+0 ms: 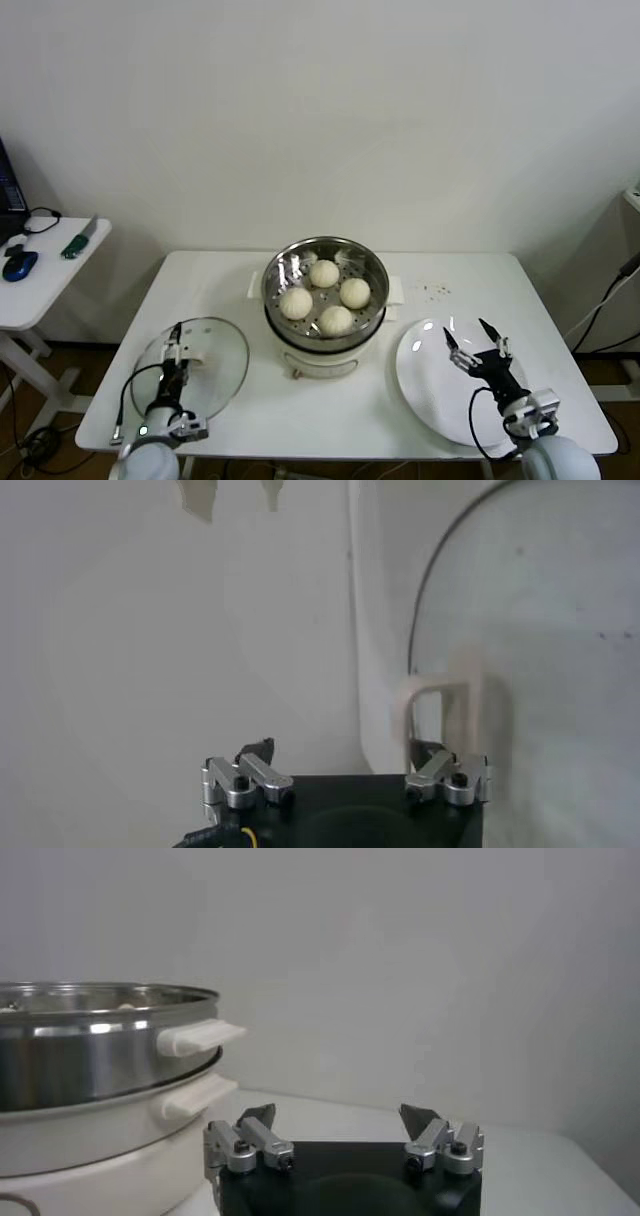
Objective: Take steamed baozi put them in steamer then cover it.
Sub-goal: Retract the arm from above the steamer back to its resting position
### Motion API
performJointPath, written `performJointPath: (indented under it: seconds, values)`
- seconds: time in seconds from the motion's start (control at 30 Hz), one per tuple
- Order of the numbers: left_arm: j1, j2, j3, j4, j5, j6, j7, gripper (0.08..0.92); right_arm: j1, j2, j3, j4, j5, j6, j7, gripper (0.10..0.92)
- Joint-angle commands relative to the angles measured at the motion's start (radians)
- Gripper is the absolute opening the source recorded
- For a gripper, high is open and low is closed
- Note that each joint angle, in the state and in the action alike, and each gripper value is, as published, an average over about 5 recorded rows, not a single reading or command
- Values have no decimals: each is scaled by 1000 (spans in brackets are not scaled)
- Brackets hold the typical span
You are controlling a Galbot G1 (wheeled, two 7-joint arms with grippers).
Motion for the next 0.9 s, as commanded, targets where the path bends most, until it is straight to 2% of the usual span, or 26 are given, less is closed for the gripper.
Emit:
performJointPath:
  seconds: [0.03, 0.17, 0.43, 0.8, 0.9]
  values:
    - [-41, -8, 8, 36, -11, -7, -3, 814, -4, 21, 2, -11, -38, 13, -8, 823]
    - [-33, -6, 6, 43, -12, -9, 5, 732, -1, 27, 0, -16, -48, 16, -12, 823]
    - [-24, -2, 5, 28, -17, -8, 7, 498, 7, 35, -4, -26, -60, 21, -15, 823]
    - [35, 40, 8, -127, -25, 63, 26, 186, 54, 13, -25, -50, -80, 22, -8, 823]
    - [66, 55, -3, -189, -38, 90, 28, 151, 65, 6, -26, -53, -78, 19, -6, 823]
